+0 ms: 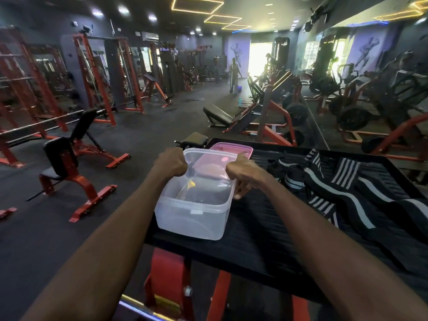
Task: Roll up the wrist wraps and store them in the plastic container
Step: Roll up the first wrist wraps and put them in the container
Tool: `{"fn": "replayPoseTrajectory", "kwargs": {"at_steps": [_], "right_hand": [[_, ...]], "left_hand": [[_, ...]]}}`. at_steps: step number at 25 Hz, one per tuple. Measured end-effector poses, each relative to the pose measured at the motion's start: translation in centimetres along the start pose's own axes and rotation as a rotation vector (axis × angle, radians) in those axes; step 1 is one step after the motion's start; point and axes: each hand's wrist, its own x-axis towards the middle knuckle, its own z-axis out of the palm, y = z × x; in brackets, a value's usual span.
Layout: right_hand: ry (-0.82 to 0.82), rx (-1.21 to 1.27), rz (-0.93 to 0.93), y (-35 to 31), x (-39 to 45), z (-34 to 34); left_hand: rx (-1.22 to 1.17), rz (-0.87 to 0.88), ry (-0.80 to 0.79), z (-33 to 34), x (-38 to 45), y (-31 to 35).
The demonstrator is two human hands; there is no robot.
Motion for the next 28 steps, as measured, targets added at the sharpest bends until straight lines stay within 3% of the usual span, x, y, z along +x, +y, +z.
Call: {"fn": "replayPoseTrajectory", "kwargs": {"at_steps": [4,18,20,24,26,28], "right_hand": [[-0.021,0.007,0.015,-0.1,-0.9,0.4],[0.127,0.019,-0.017,-0.1,-0.5,1.5],[0.256,-0.051,-0.081,0.4,0.1,0.7],[0.685,-0.258,-0.144,2.7,1.7,-3.2],[0.696,-0.424,-0.124,4.5,2.2,-5.6],[0.524,-0.671,-0.037,6.4,2.4,-7.3]], "left_hand": [[-0.024,0.01,0.011,0.5,0.1,-0.7],[-0.07,0.08,0.14,1.7,1.1,-0.7],[-0.073,0.136,0.191,1.4,1.0,0.8],[-0.168,0.33,0.234,1.2,0.7,6.1],[-0.215,0.419,0.197,1.4,0.4,8.9],[-0.25,0.46,0.148,2.1,0.3,10.9]]}}
